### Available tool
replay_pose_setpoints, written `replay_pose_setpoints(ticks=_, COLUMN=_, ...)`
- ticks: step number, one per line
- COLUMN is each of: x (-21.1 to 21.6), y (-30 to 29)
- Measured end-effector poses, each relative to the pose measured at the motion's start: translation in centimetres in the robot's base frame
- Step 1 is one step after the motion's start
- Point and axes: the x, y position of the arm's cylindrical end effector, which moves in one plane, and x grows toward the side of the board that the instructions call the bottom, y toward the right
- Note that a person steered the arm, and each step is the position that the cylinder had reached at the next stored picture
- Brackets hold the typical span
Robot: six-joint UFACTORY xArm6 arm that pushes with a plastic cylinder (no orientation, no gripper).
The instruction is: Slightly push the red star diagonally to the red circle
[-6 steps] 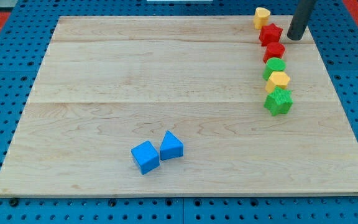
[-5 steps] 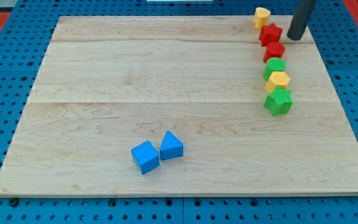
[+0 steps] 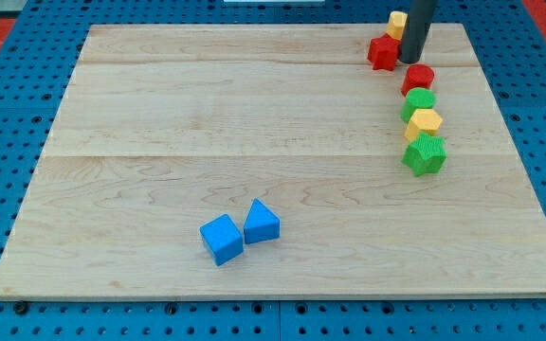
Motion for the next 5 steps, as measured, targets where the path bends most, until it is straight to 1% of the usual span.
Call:
replay_pose_setpoints(ticks=1, x=-1.0, y=-10.3)
replay_pose_setpoints(ticks=2, x=-1.7, y=-10.6)
replay_pose_setpoints(ticks=3, x=-2.3, y=-8.1)
replay_pose_setpoints(ticks=4, x=-5.0, y=-8.1)
replay_pose_setpoints(ticks=5, x=-4.9, y=-13.3)
